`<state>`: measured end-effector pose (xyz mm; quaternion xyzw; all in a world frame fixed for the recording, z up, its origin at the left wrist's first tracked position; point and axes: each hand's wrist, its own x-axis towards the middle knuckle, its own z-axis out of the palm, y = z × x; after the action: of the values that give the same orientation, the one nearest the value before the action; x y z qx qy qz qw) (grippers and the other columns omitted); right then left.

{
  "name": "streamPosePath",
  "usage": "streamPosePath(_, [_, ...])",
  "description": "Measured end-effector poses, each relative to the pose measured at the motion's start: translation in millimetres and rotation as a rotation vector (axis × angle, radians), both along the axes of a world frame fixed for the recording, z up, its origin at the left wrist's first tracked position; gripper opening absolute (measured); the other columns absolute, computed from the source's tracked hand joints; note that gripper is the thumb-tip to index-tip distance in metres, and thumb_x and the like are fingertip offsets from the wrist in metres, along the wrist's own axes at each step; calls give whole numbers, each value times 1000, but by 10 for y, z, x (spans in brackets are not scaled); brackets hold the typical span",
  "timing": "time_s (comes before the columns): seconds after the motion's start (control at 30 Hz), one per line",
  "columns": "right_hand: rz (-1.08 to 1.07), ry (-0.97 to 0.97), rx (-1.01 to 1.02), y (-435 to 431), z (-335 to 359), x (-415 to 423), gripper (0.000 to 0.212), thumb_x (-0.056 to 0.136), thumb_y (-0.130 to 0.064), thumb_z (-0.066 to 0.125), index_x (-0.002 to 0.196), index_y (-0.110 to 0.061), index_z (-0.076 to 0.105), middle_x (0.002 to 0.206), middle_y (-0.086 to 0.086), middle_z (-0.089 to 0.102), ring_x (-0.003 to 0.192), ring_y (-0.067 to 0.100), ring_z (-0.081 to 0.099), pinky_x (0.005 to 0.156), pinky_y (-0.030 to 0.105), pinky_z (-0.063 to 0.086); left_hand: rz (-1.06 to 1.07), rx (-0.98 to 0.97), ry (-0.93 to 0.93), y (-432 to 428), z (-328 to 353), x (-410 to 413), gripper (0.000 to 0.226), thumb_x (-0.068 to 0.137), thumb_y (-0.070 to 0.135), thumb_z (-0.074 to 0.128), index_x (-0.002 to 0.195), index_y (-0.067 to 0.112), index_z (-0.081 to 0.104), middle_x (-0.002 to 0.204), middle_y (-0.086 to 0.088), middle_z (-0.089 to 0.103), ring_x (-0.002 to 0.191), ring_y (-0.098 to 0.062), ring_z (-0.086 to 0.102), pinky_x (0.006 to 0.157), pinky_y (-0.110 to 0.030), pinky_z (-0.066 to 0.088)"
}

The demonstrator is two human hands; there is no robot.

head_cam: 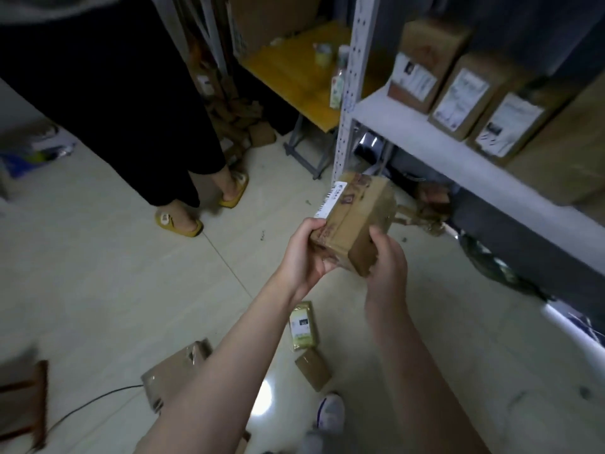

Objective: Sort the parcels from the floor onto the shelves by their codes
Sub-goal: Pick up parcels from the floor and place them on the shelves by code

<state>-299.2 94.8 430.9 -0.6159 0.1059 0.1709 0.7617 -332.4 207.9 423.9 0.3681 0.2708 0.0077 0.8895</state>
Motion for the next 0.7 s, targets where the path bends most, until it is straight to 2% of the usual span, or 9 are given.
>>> streamPosePath(0.1, [-102, -2, 76, -338, 728, -445, 21, 91, -23, 63, 107, -13, 72, 105, 5, 75, 104, 21, 70, 86, 36, 55, 8, 126, 11, -391, 720, -359, 29, 90, 30, 48, 105, 11, 63, 85, -1, 68, 78, -14, 62, 68, -27, 54])
streamPosePath(0.2, [-118, -45, 98, -677, 1317, -949, 27, 90, -24, 61, 114, -15, 71, 108, 3, 75, 104, 18, 70, 82, 31, 55, 23, 220, 29, -788, 1174, -767, 60, 76, 38, 57, 126, 6, 56, 100, -6, 65, 83, -13, 62, 67, -24, 53])
streamPosePath(0.33, [-117, -132, 88, -1046, 1862, -1523, 37, 80, -15, 69, 117, -12, 68, 107, 6, 74, 94, 16, 72, 68, 21, 55, 21, 141, -13, -1237, 1589, -1304, 32, 94, 28, 46, 113, 10, 65, 92, -3, 71, 77, -10, 66, 65, -25, 53])
streamPosePath(0.4, [-127, -157, 18, -1149, 1986, -1694, 55, 73, -9, 76, 126, -12, 61, 117, 10, 68, 95, 13, 71, 63, 19, 55, 27, 91, -41, -1404, 1762, -1506, 31, 97, 27, 40, 105, 15, 67, 90, -1, 73, 78, -10, 68, 68, -27, 52])
streamPosePath(0.47, [-154, -177, -77, -1186, 2066, -1783, 79, 59, -19, 78, 134, -17, 52, 126, 8, 60, 100, 11, 69, 67, 20, 57, 66, 100, -44, -1519, 1915, -1612, 29, 96, 30, 40, 101, 16, 66, 85, 1, 72, 77, -12, 66, 63, -24, 51])
streamPosePath(0.53, [-173, -255, -190, -1216, 2176, -1809, 88, 49, -30, 75, 132, -23, 47, 127, 4, 57, 107, 13, 65, 79, 30, 59, 126, 148, 14, -1591, 2023, -1625, 24, 92, 35, 45, 91, 17, 61, 74, 4, 64, 70, -13, 57, 53, -19, 47])
streamPosePath(0.6, [-166, -345, -306, -1274, 2341, -1777, 91, 43, -39, 72, 129, -27, 45, 126, -2, 55, 115, 17, 59, 92, 41, 55, 204, 213, 80, -1662, 2161, -1592, 40, 78, 46, 56, 98, 12, 62, 83, -1, 60, 78, -16, 57, 58, -21, 48])
streamPosePath(0.67, [-153, -444, -370, -1389, 2528, -1709, 92, 41, -42, 72, 128, -27, 44, 123, -7, 51, 116, 17, 55, 92, 43, 54, 242, 280, 58, -1746, 2331, -1514, 59, 67, 52, 61, 110, 11, 60, 96, -3, 59, 88, -17, 59, 67, -27, 48])
streamPosePath(0.7, [-142, -493, -396, -1465, 2619, -1680, 92, 42, -41, 73, 128, -28, 43, 122, -9, 49, 117, 16, 53, 92, 42, 54, 232, 326, 36, -1800, 2442, -1476, 56, 70, 53, 60, 109, 12, 60, 93, -1, 60, 86, -15, 60, 68, -28, 49])
